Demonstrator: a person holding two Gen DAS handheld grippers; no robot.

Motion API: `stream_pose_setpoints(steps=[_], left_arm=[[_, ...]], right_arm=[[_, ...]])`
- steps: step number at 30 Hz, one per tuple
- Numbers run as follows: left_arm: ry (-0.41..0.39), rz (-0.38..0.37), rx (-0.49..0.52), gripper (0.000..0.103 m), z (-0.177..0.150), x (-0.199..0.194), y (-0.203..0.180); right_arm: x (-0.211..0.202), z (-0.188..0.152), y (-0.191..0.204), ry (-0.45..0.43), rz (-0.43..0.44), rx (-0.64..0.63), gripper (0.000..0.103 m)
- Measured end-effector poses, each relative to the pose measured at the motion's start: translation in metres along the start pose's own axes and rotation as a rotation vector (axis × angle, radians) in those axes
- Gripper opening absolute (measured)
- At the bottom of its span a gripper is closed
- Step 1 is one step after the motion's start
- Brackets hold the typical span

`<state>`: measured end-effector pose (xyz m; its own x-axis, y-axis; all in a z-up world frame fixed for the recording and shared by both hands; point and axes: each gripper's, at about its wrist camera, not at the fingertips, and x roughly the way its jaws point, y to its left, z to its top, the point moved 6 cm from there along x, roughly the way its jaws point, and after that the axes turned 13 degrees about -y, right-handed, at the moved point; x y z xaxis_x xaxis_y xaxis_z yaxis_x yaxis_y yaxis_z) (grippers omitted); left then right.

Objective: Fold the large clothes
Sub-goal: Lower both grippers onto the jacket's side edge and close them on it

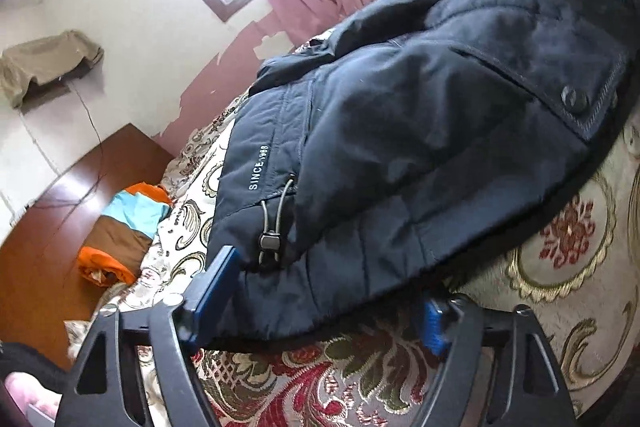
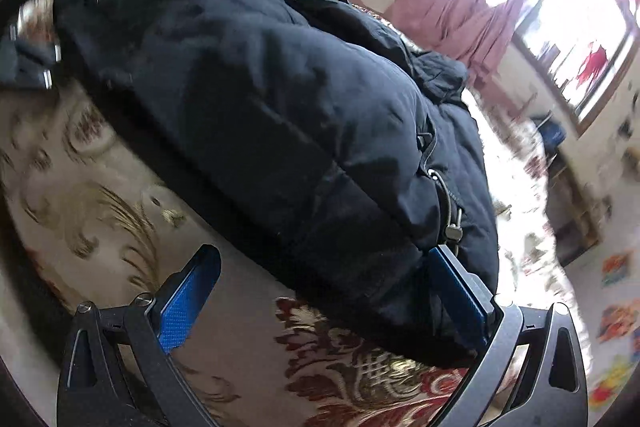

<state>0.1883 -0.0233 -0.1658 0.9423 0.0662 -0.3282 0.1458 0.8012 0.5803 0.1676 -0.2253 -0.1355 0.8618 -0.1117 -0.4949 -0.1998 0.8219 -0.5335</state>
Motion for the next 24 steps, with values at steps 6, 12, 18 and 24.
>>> stream_pose_setpoints(steps=[6,12,18,24], left_arm=[[-0.01,-0.039,-0.094,0.07,-0.003,0.0,0.01],[-0.029,-0.057,-0.135,0.07,-0.002,0.0,0.015],[-0.033,-0.071,-0.134,0.07,-0.004,-0.009,0.009],[-0.038,-0.012,-0.046,0.07,-0.002,-0.007,-0.002]], right_arm=[[0.003,0.005,-0.012,-0.055,-0.18,0.009,0.101],[-0.023,0.026,-0.04,-0.221,-0.171,0.185,0.094],[-0.028,0.03,-0.049,-0.278,-0.056,0.305,0.065],[-0.033,0.03,-0.049,-0.308,-0.04,0.324,0.051]])
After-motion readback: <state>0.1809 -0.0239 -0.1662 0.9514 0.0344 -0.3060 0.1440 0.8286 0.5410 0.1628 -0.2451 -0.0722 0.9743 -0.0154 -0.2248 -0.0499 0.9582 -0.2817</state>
